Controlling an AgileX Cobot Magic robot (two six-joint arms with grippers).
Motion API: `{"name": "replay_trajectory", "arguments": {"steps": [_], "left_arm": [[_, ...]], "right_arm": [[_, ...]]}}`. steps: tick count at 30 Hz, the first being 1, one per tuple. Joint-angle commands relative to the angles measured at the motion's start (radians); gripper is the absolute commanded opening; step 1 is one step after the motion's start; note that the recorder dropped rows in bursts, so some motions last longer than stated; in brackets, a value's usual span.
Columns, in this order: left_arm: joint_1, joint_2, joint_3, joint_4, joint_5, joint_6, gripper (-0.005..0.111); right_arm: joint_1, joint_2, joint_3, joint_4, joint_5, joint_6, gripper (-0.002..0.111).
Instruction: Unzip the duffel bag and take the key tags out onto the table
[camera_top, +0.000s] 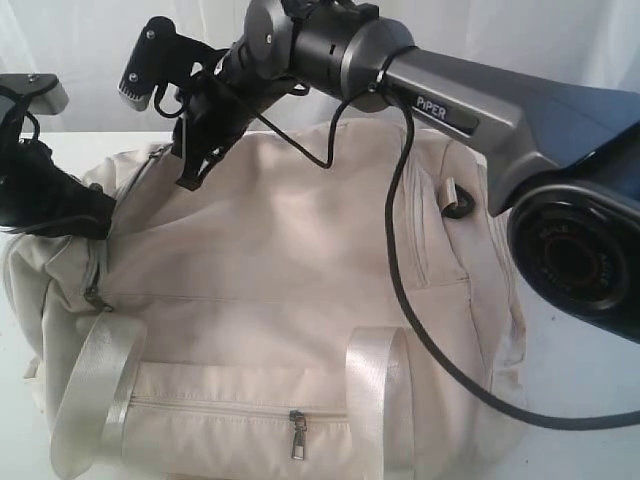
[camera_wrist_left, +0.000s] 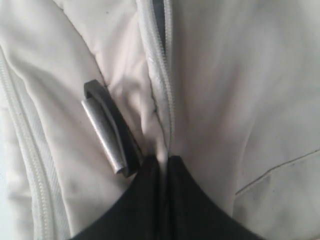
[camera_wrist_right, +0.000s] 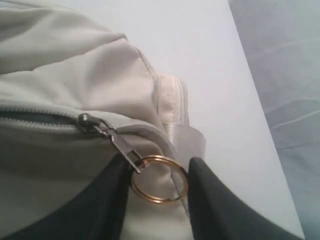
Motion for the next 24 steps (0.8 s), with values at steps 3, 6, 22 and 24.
{"name": "replay_trajectory", "arguments": {"steps": [3,6,22,24], "left_arm": [[-0.003,-0.012,0.013,0.005,0.081,-0.012,0.0],[-0.003,-0.012,0.013,0.013,0.093,-0.016,0.0],[-0.003,-0.012,0.013,0.078,0.112,-0.083,0.0],[-0.003,-0.012,0.013,0.078,0.108,-0.083,0.0]], "right_arm": [[-0.009,-0.02,-0.003,-0.168,-0.019,0.142,0.011],[-0.009,-0.028,-0.003,-0.211,-0.013,0.195,0.011],[-0.053,-0.061,-0.003,-0.289,0.015,0.303,0.011],[-0.059,-0.061,-0.003,-0.302,0.025,0.303,0.011]]}}
